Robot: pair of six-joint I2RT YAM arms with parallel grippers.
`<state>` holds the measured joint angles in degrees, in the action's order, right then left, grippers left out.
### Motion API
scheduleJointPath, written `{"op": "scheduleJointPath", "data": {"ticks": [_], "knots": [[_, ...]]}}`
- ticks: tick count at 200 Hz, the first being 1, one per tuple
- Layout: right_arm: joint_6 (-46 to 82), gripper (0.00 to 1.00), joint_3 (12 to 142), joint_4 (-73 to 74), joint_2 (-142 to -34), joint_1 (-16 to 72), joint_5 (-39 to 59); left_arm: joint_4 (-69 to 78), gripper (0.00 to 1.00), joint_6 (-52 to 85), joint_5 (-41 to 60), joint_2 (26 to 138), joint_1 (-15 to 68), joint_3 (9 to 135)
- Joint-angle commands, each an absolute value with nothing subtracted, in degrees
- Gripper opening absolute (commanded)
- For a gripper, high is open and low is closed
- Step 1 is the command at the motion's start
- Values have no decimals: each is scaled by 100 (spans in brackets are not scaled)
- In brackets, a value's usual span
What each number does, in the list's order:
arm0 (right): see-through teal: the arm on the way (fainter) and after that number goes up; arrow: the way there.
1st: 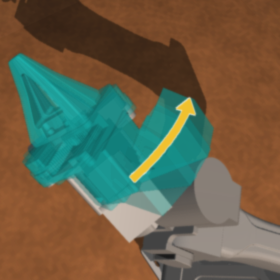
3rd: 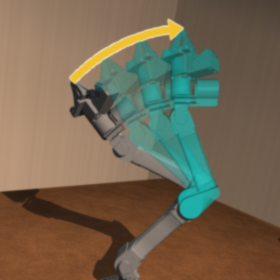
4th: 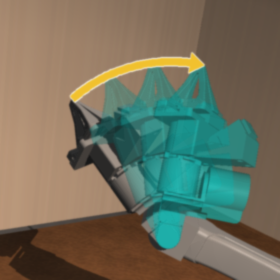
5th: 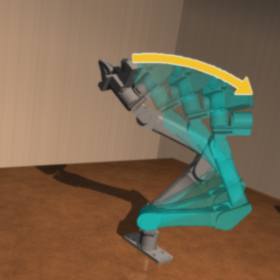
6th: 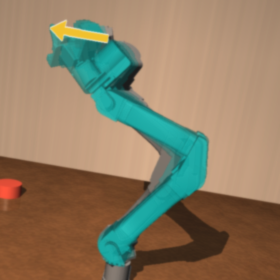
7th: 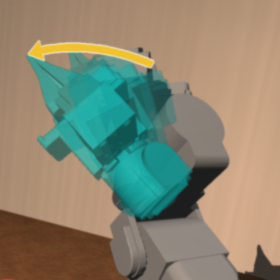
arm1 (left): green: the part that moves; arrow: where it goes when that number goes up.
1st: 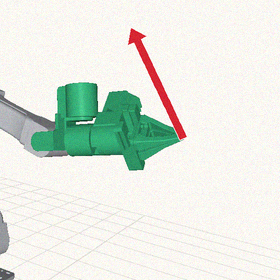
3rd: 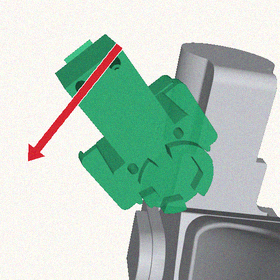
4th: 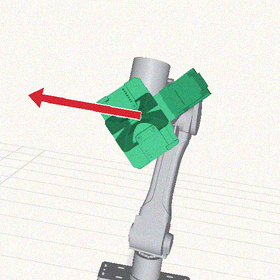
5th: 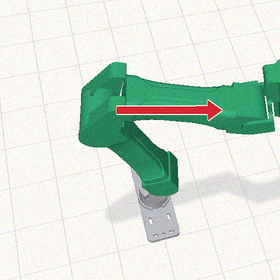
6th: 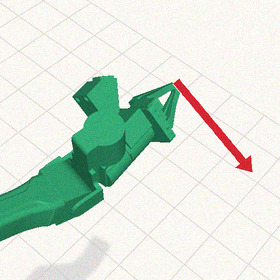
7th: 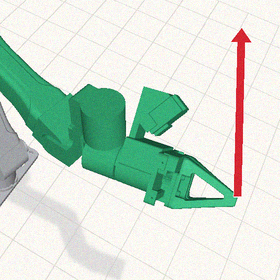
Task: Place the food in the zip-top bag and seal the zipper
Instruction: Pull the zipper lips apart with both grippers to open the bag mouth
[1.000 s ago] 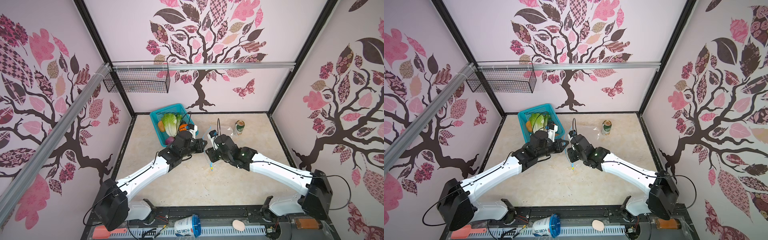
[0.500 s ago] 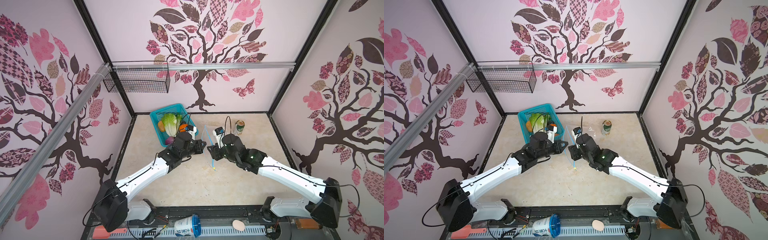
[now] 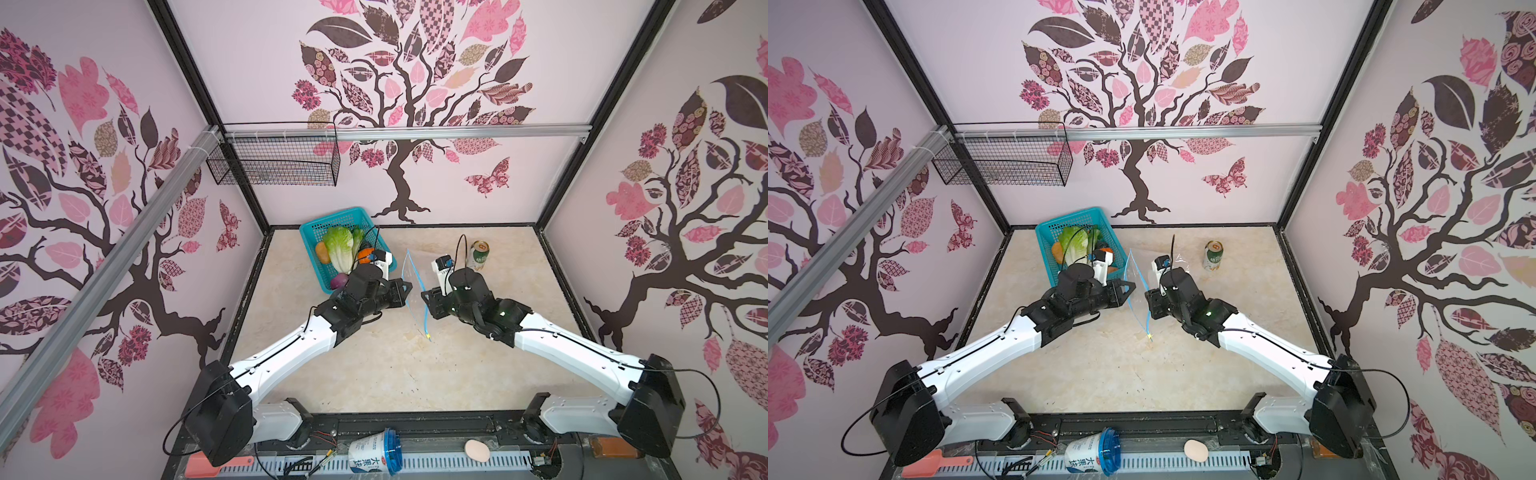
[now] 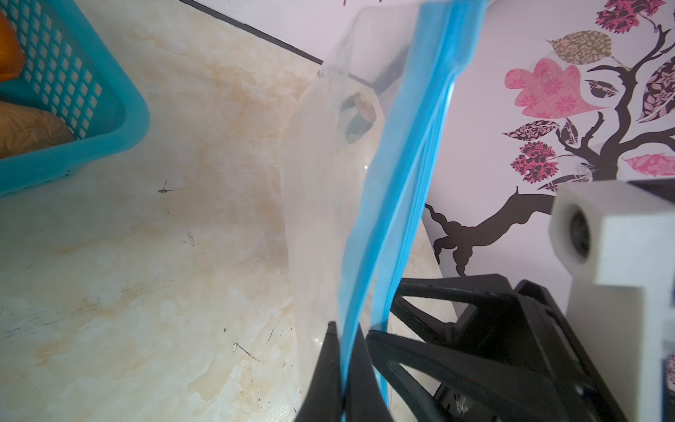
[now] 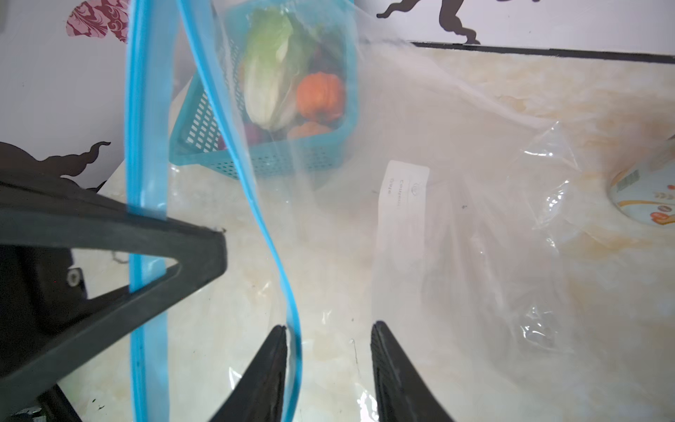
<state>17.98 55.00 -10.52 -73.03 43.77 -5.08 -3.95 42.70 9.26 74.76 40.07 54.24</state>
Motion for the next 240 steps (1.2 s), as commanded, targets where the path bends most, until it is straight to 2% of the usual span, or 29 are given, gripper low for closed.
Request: {"op": "scheduleJointPath", "data": {"ticks": [1, 51, 100, 108, 118, 154, 186, 204, 240], "knots": [[1833, 39, 5495, -777, -7444, 4365, 46, -334, 0, 4280, 887, 7380, 4003, 5281], [1856, 27, 5162, -172, -7234, 4362, 1108, -334, 0, 4306, 844, 7479, 3999, 5245], [1838, 27, 5244, -267, -7543, 4353, 648, -323, 0, 4315, 875, 7418, 3999, 5245], [1846, 19, 5298, -292, -7587, 4358, 532, -320, 0, 4309, 857, 7406, 3999, 5231], [1919, 0, 5386, -421, -7620, 4353, 198, -325, 0, 4314, 832, 7384, 4000, 5213], [1783, 0, 5748, -1313, -7223, 4316, -1220, -414, 0, 4067, 583, 7518, 3999, 5297], [1653, 0, 6231, -2345, -6712, 4317, -2090, -808, 0, 3790, 655, 8049, 4000, 5767], [1761, 0, 6395, -2687, -6446, 4317, -2184, -927, 0, 3739, 756, 8334, 4027, 5975], [2153, 0, 6609, -3196, -6326, 4330, -1628, -1368, 0, 3358, 1005, 8895, 4350, 6489]]}}
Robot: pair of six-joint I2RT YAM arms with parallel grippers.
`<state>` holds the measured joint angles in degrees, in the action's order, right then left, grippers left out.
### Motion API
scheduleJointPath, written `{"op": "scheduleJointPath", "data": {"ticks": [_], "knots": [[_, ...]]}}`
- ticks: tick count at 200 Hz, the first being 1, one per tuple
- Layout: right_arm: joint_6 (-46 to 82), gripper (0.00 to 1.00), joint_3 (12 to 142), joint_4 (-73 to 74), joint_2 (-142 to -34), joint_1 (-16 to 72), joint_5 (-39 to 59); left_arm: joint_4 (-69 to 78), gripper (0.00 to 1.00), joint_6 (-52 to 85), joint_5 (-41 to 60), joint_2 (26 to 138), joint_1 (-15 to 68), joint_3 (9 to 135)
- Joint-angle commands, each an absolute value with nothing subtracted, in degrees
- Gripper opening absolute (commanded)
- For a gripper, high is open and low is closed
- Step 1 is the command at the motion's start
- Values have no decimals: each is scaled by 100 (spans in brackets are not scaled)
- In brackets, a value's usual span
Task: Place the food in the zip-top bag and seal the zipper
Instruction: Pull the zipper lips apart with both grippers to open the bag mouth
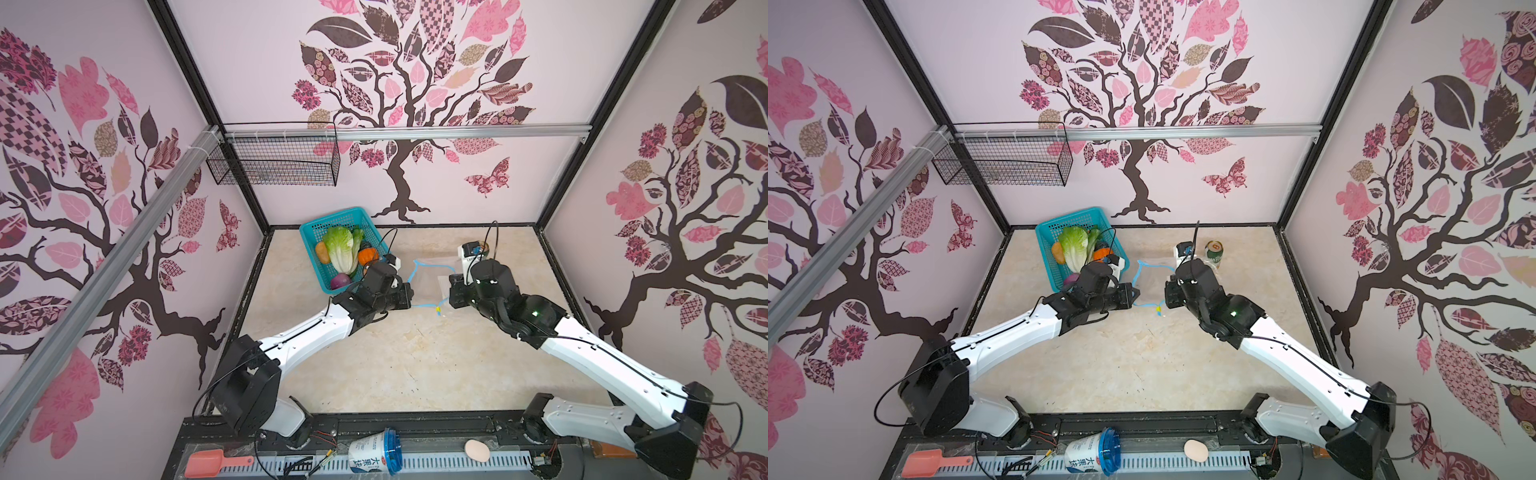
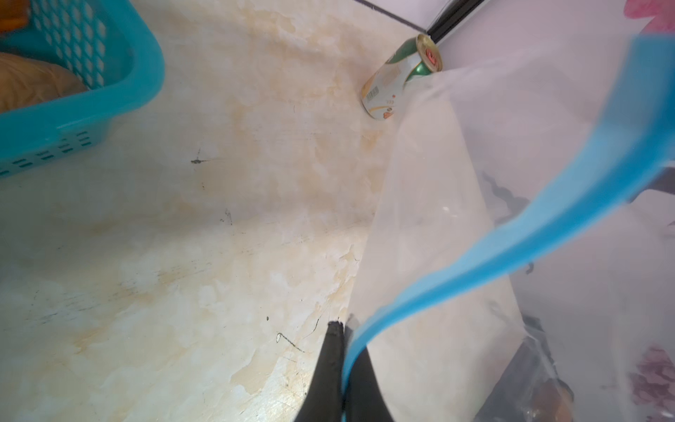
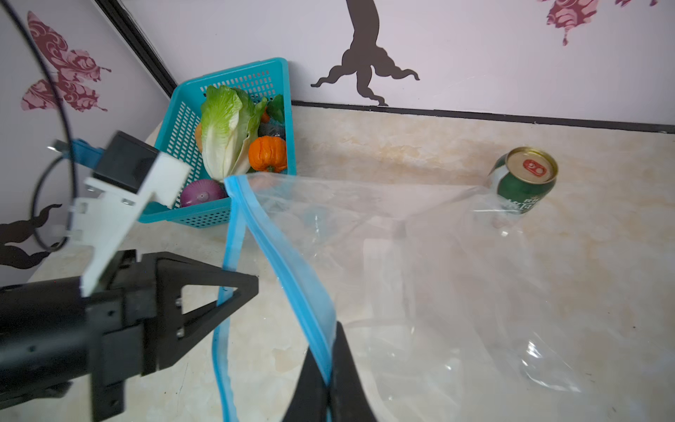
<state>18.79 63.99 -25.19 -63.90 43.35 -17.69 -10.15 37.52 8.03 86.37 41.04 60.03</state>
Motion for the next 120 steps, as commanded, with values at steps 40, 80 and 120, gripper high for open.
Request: {"op": "scheduleJointPath", "data": {"ticks": [40, 80, 120], "knots": [[2293, 0, 6102, -2956, -6578, 4321, -1744, -1330, 0, 3392, 1031, 9224, 4421, 6377], [2385, 0, 5641, -2304, -7119, 4115, -1734, -1437, 60, 3493, 934, 9097, 4276, 6324], [2339, 0, 5417, -1648, -7260, 3842, -1399, -1512, 80, 3466, 858, 8595, 3685, 6240]]}}
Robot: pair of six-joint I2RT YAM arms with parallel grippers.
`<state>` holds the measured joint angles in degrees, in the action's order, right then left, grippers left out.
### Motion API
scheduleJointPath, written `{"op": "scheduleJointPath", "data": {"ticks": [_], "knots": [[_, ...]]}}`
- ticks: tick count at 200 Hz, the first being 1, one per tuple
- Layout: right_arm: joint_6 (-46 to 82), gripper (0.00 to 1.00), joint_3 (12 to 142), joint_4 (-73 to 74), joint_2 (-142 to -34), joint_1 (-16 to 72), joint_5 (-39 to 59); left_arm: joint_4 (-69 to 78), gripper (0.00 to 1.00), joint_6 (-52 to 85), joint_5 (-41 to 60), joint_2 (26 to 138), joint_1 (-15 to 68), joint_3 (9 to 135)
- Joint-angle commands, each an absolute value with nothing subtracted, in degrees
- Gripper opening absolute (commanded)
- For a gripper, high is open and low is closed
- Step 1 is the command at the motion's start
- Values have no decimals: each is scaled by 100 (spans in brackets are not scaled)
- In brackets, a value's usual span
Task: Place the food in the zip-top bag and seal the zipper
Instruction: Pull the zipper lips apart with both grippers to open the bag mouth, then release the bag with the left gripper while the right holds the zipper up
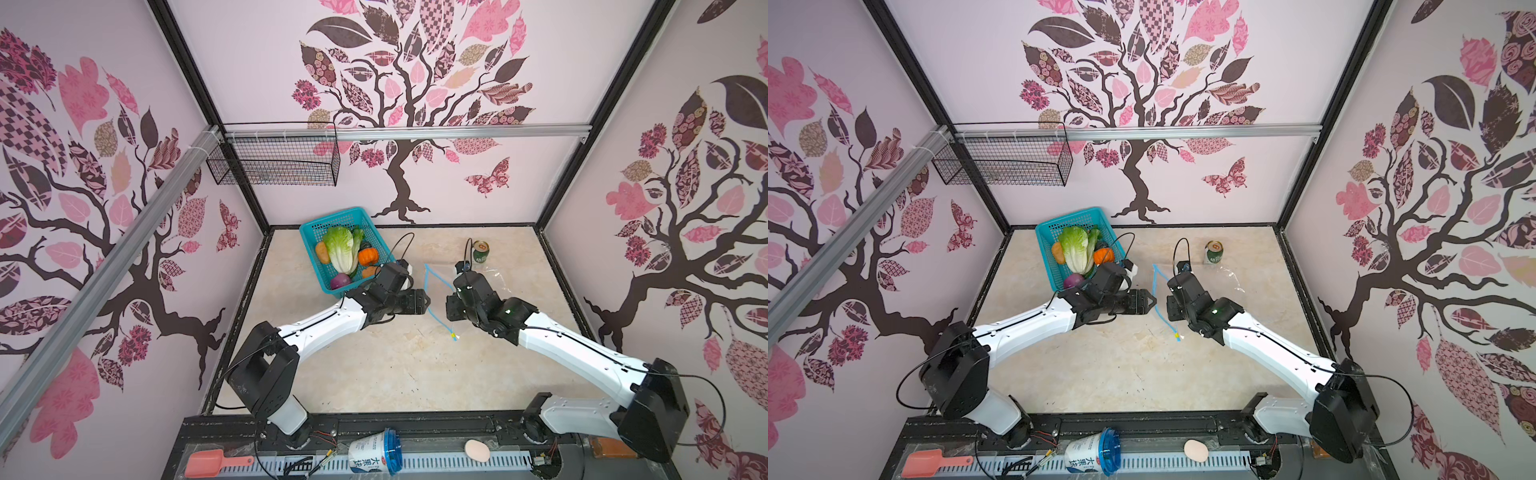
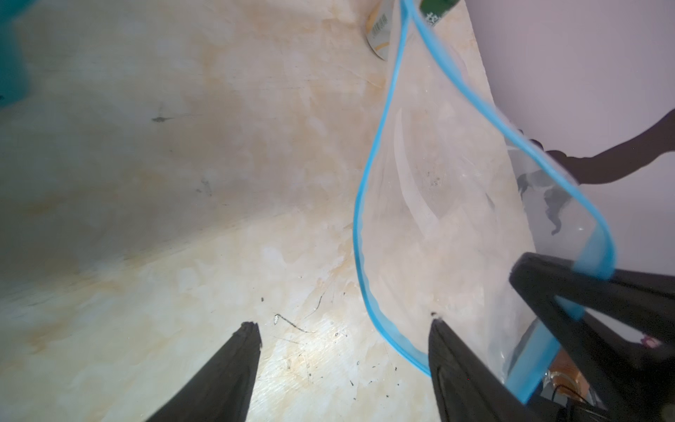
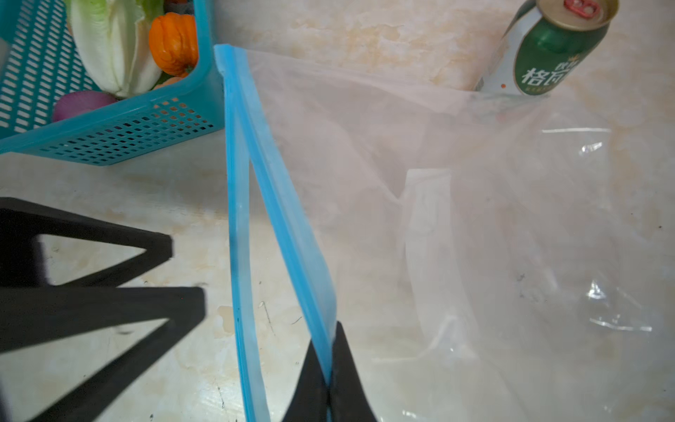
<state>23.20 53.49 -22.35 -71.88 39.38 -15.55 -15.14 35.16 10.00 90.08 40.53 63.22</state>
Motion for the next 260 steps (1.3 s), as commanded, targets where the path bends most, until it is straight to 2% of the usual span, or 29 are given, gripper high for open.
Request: {"op": "scheduleJointPath", "data": {"ticks": [1, 45, 95, 118, 141, 190, 260], "knots": [[2339, 0, 5416, -1637, -7260, 3837, -1398, -1512, 80, 3451, 846, 8587, 3670, 6236], [2320, 0, 5366, -1199, -7216, 3365, -839, -1708, 82, 2772, -112, 9001, 2993, 6897], [2242, 0, 5258, -982, -7047, 3026, -481, -2030, 83, 2186, -351, 10521, 2666, 8292], [2189, 0, 5179, -975, -6923, 2993, -537, -2484, 83, 2058, -186, 11206, 2661, 9048], [2112, 0, 5065, -954, -6799, 2983, -673, -2614, 82, 2095, 59, 11571, 2657, 9296], [2026, 0, 4933, -887, -6697, 2972, -764, -2721, 81, 2360, 646, 11485, 2663, 8905], [2005, 0, 4834, -822, -6575, 2965, -781, -2848, 81, 2761, 709, 9790, 2662, 6736]]}}
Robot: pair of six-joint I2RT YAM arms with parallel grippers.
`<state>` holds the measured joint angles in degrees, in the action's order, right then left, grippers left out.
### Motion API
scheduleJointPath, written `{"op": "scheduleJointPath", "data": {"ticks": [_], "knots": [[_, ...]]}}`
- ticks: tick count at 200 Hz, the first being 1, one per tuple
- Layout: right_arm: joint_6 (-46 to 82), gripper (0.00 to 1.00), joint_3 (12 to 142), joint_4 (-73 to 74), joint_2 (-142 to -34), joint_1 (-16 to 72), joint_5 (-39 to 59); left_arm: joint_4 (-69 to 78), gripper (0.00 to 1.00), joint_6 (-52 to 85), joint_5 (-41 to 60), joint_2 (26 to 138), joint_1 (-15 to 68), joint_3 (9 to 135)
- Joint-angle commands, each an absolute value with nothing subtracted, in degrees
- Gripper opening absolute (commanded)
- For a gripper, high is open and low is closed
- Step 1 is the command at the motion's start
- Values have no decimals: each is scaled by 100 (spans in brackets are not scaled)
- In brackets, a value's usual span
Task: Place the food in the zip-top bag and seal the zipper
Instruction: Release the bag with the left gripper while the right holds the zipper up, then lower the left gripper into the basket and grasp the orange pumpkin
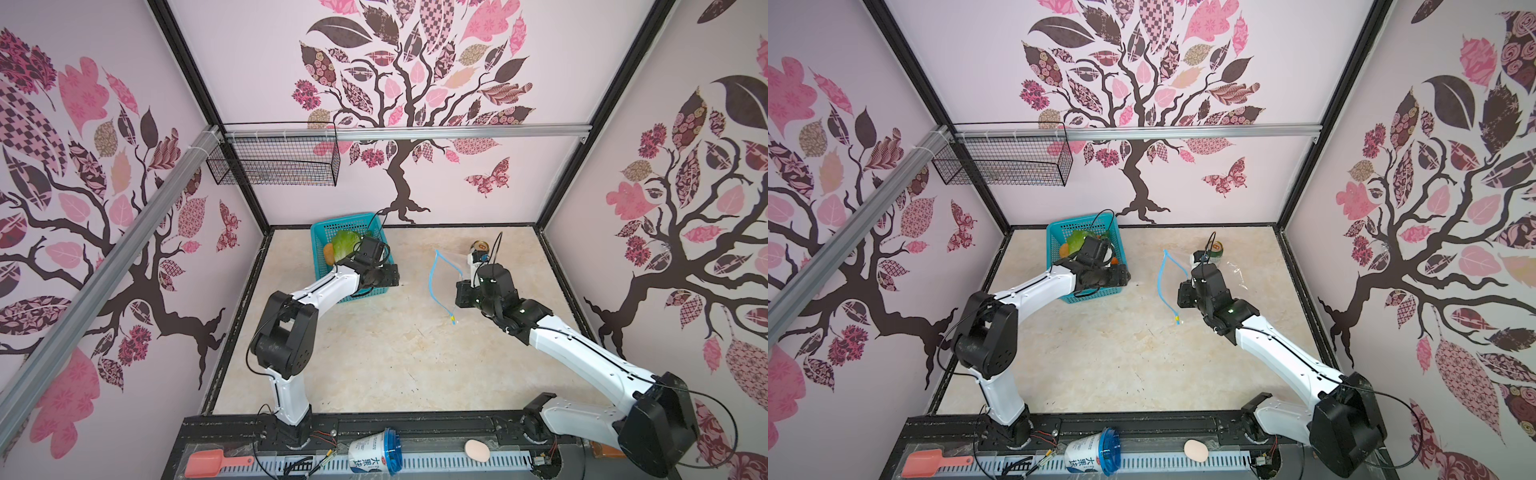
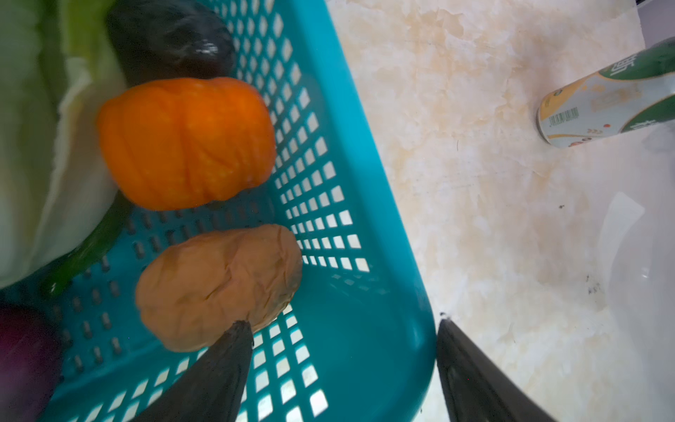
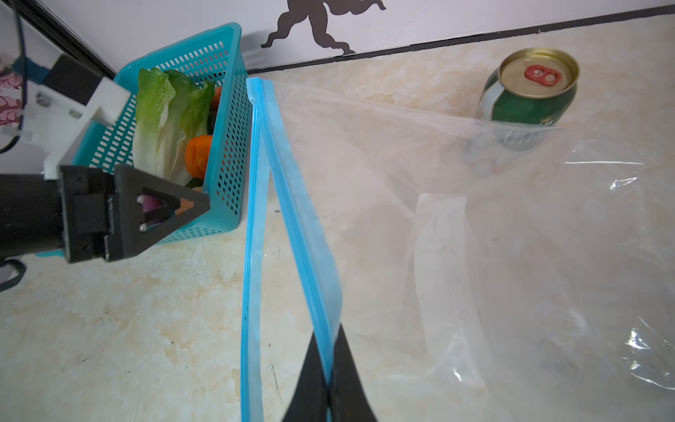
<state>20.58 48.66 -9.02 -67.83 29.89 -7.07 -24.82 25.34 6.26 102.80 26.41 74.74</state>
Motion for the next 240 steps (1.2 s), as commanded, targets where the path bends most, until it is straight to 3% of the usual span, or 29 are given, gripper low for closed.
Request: {"op": "scheduleJointPath", "data": {"ticks": [1, 57, 98, 167, 240], "knots": [[2009, 0, 4834, -824, -6575, 2968, -777, -2852, 81, 2769, 710, 9764, 2663, 6699], [2024, 0, 4841, -817, -6556, 2965, -723, -3253, 81, 2950, 328, 8280, 2663, 5211], [2041, 0, 4888, -826, -6609, 2967, -661, -3292, 82, 2917, -34, 7703, 2651, 5281], [2013, 0, 4869, -865, -6583, 2968, -665, -3115, 82, 2758, 138, 8526, 2663, 6242], [1995, 0, 4834, -826, -6609, 2964, -681, -2914, 82, 3393, 398, 8931, 3026, 6017]]}}
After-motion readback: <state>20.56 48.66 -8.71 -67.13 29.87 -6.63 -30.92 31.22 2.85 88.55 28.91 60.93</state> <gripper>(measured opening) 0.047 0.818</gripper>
